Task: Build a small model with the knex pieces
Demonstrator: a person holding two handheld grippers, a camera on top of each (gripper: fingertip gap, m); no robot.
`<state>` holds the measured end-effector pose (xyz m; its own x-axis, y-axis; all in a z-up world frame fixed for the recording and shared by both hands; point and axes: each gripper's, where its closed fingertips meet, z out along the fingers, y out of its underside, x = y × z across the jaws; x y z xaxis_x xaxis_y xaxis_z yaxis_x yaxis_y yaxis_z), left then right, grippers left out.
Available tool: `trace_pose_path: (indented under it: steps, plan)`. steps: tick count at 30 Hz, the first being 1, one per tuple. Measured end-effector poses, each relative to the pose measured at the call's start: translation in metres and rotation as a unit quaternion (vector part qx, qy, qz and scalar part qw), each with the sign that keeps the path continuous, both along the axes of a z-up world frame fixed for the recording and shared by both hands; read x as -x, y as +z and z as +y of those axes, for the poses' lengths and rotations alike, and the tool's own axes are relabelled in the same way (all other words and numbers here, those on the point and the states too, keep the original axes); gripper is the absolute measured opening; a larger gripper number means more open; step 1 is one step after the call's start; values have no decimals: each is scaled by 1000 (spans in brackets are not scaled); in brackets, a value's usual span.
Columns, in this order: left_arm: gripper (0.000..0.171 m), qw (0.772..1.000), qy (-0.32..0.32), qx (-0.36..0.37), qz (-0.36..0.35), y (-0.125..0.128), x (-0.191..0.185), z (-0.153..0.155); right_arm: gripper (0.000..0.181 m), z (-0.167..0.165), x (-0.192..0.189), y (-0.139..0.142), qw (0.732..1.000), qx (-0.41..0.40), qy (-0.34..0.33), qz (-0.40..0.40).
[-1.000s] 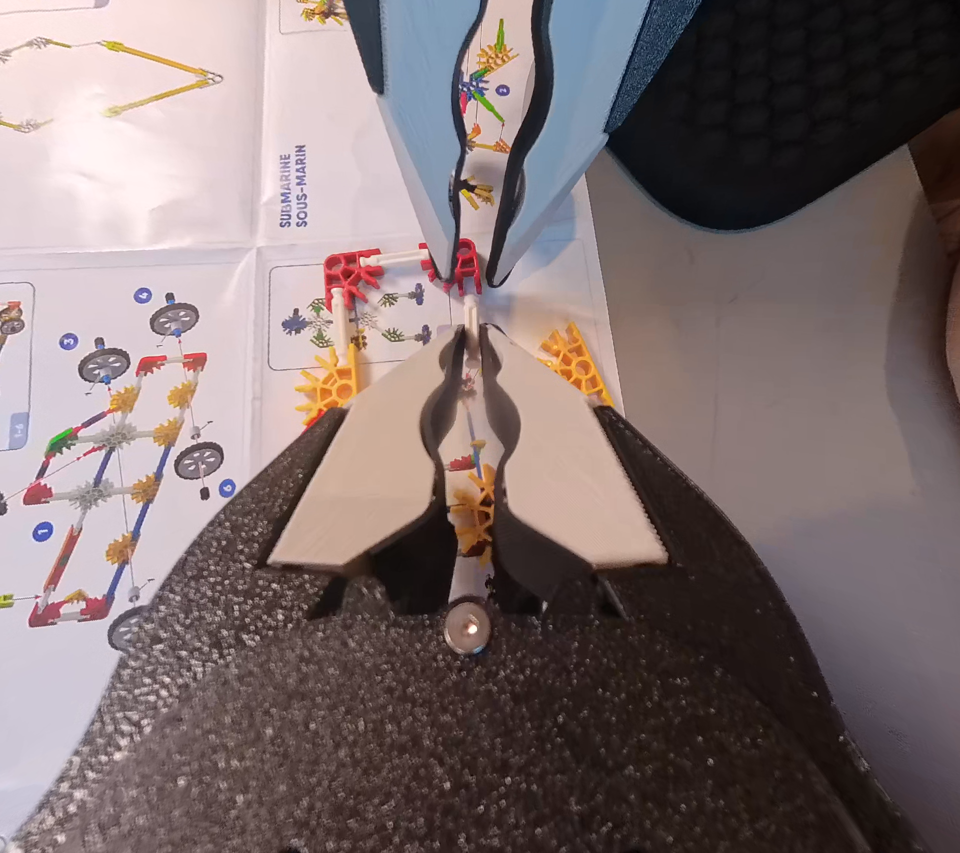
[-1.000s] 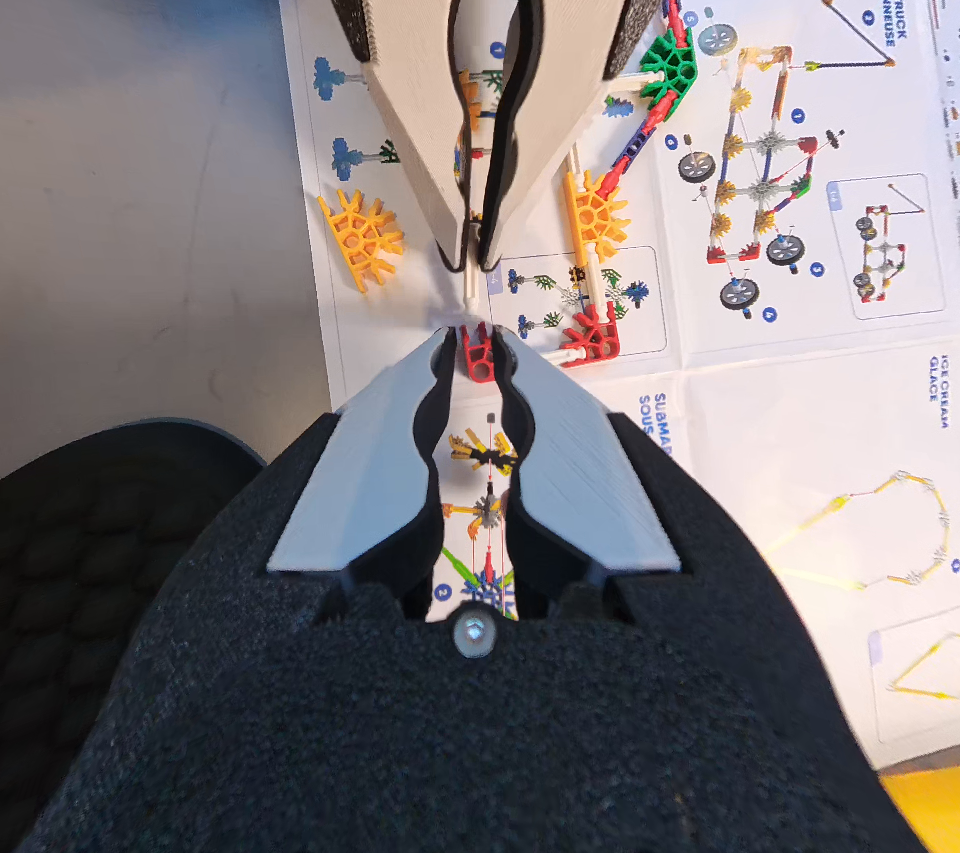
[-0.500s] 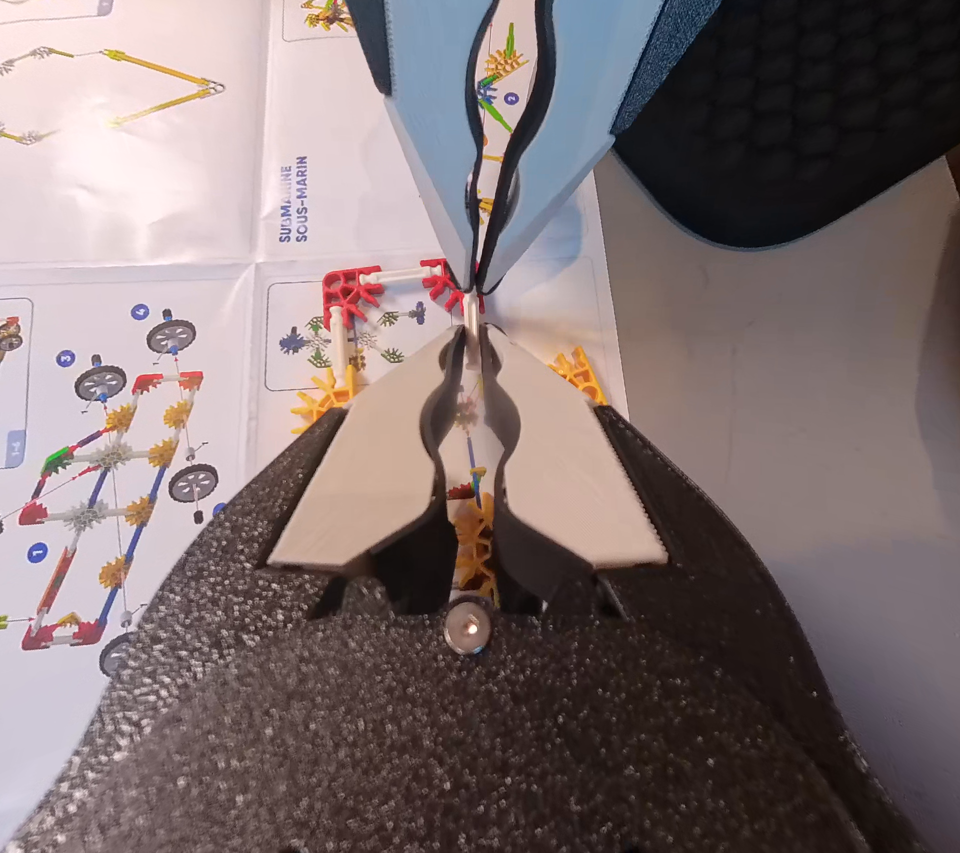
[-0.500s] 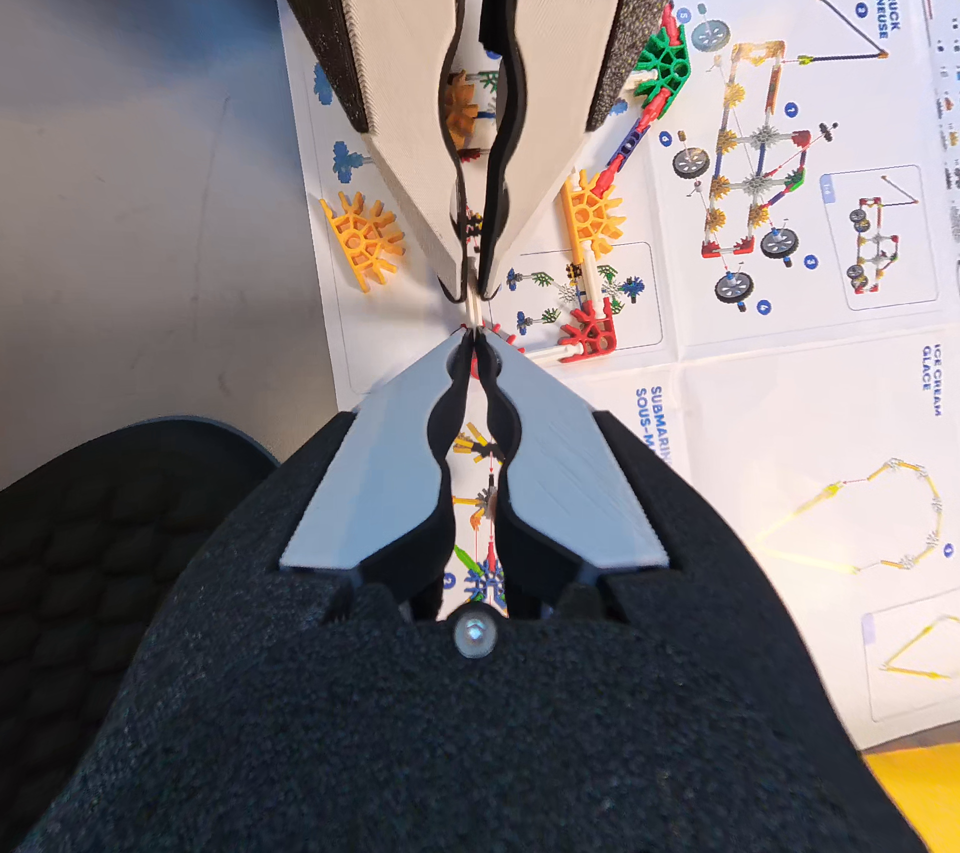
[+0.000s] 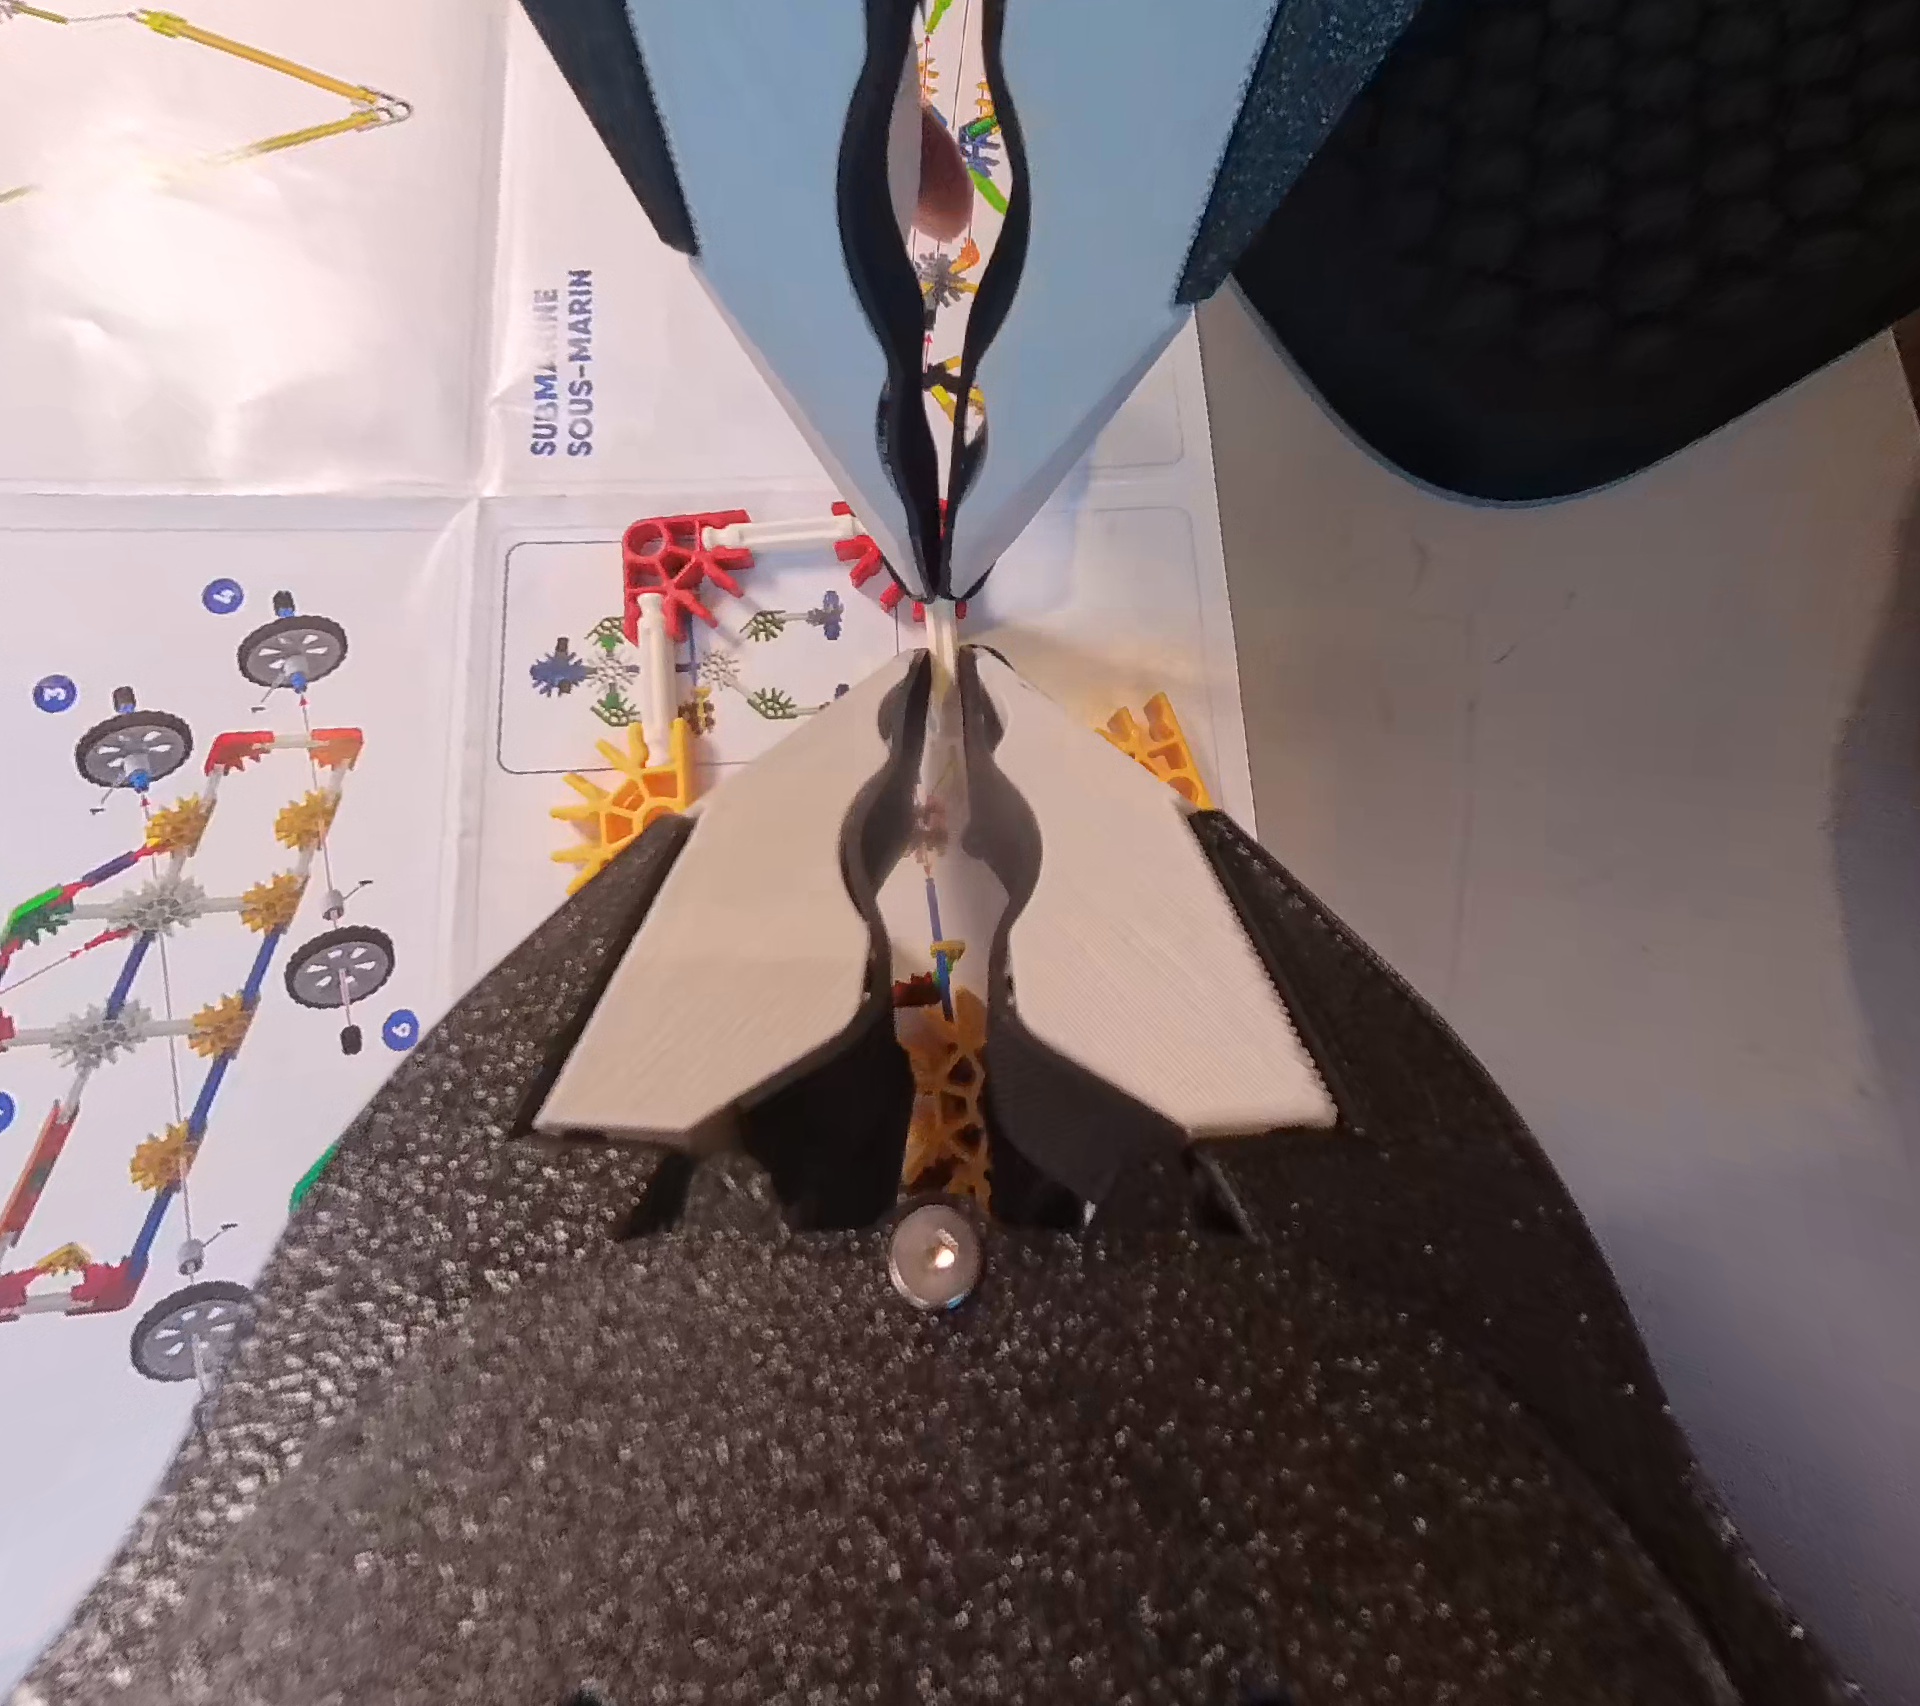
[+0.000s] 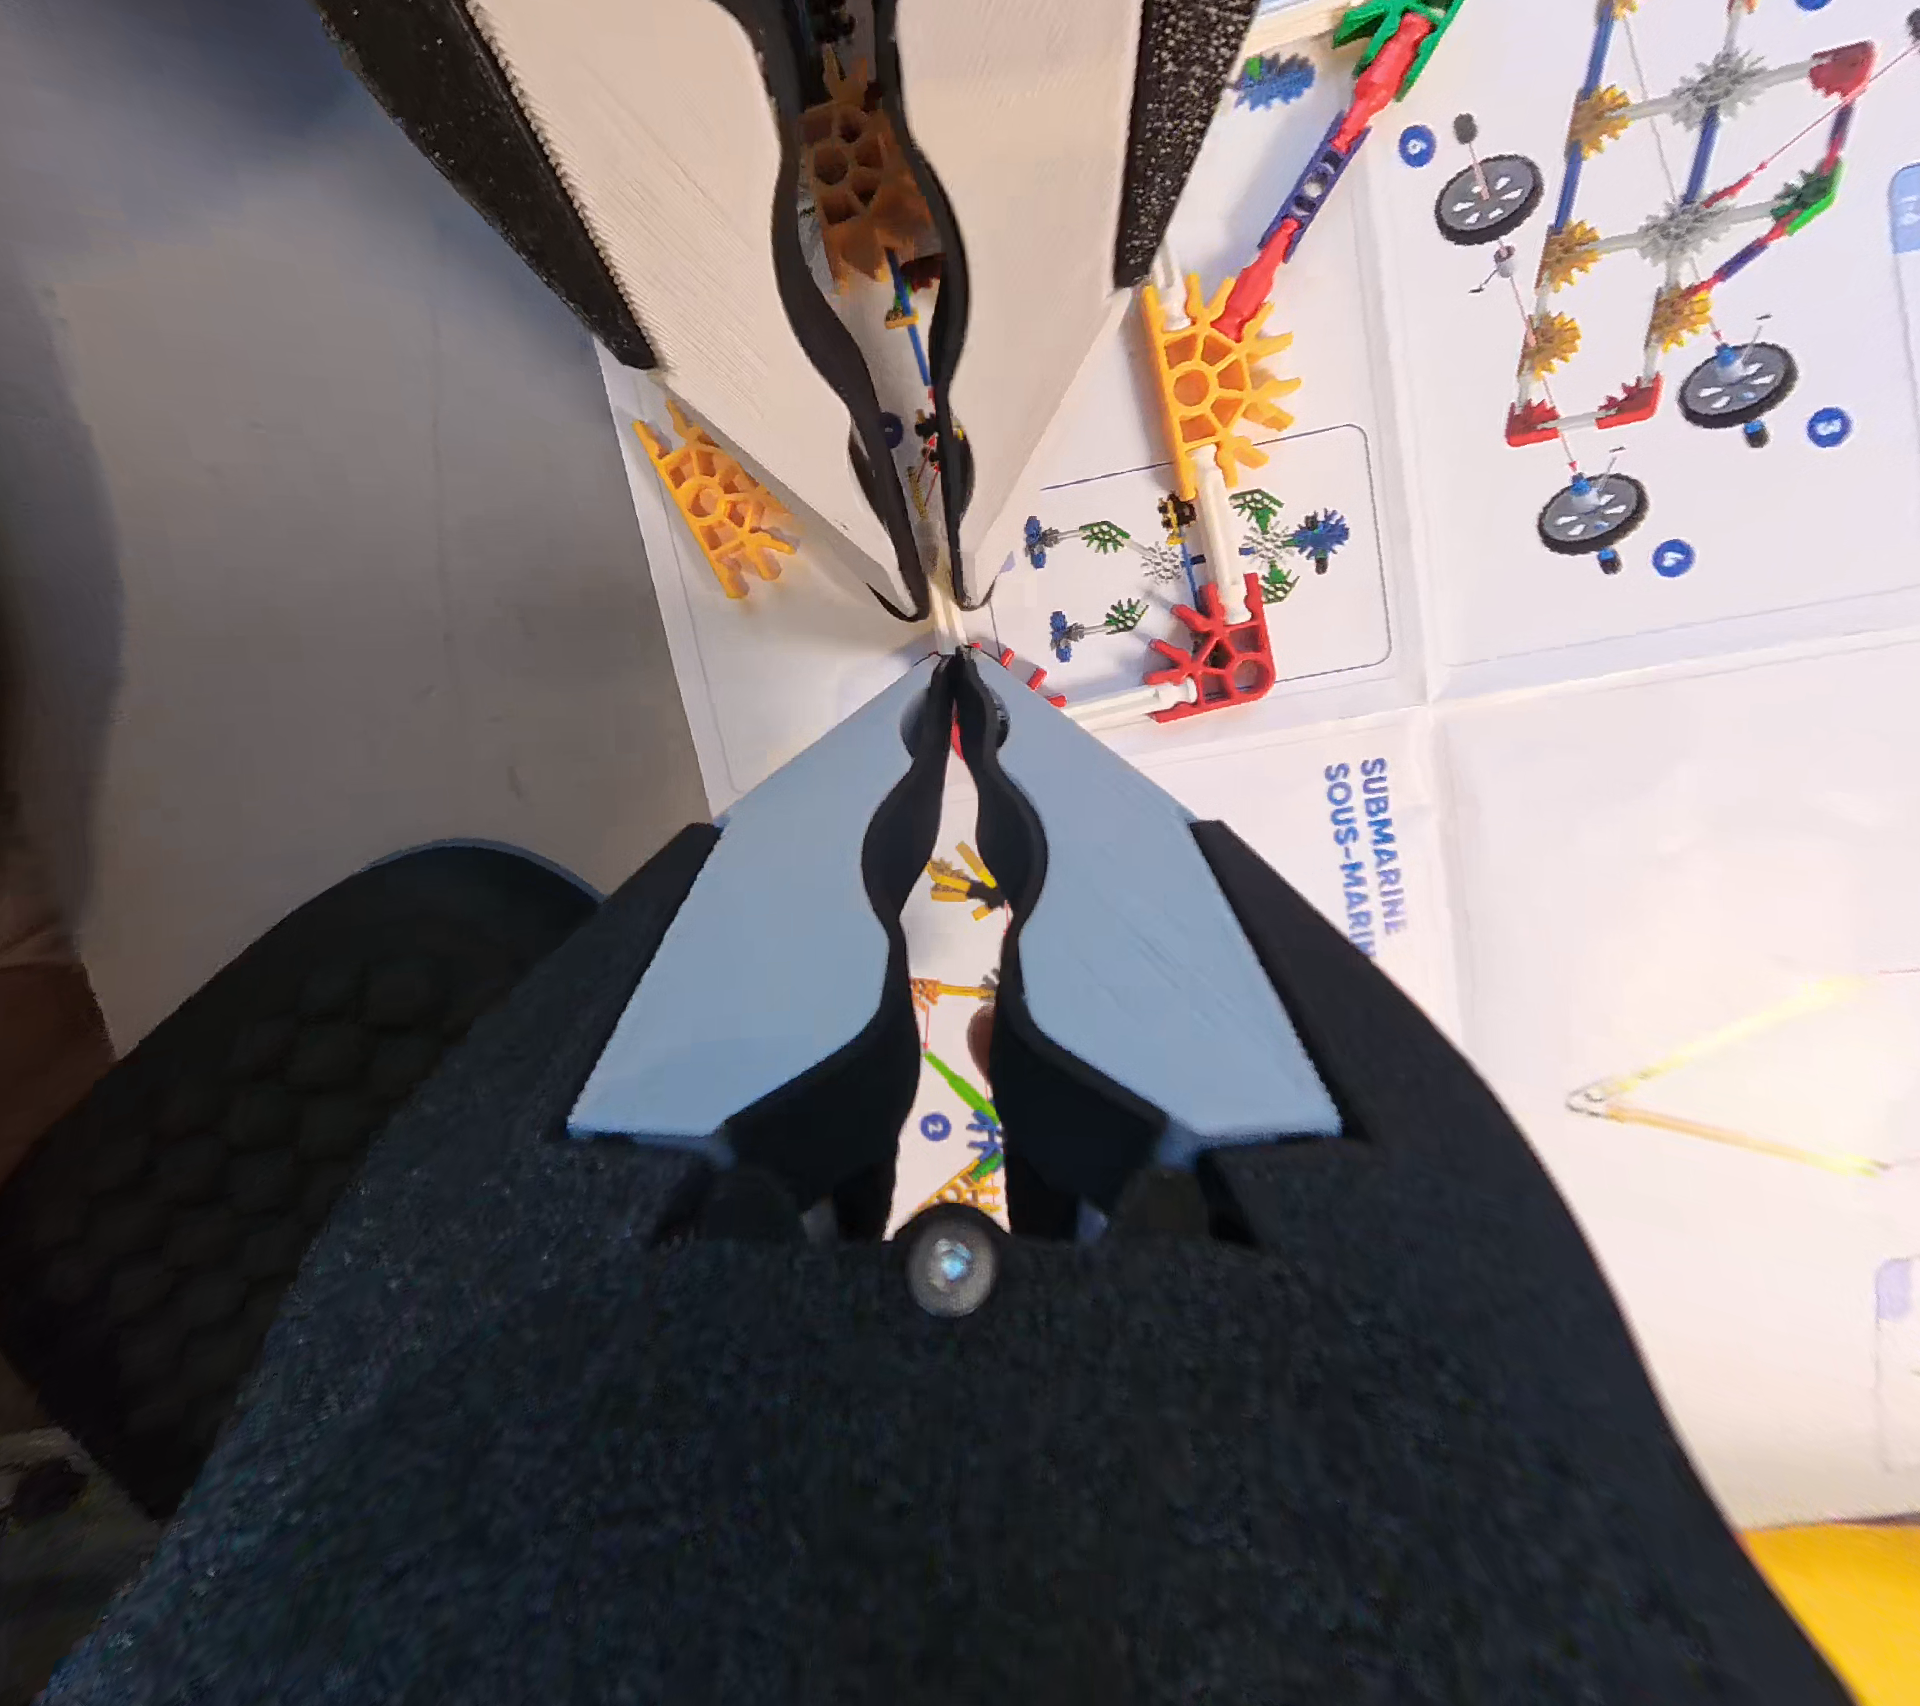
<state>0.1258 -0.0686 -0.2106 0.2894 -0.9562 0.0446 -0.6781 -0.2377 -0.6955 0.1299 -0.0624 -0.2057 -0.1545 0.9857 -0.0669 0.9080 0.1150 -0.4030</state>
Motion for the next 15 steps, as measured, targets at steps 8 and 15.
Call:
trace_pose_path:
  steps: [8, 15]
  plan:
    - [4, 1000, -2, 8, 1, 0, 1, 0, 0, 0, -1, -3, 1000, 11, -12, -19]
    - [4, 1000, -2, 26, -5, 0, 10, -5, 0, 0, -1, -3, 999, 4, -7, -34]
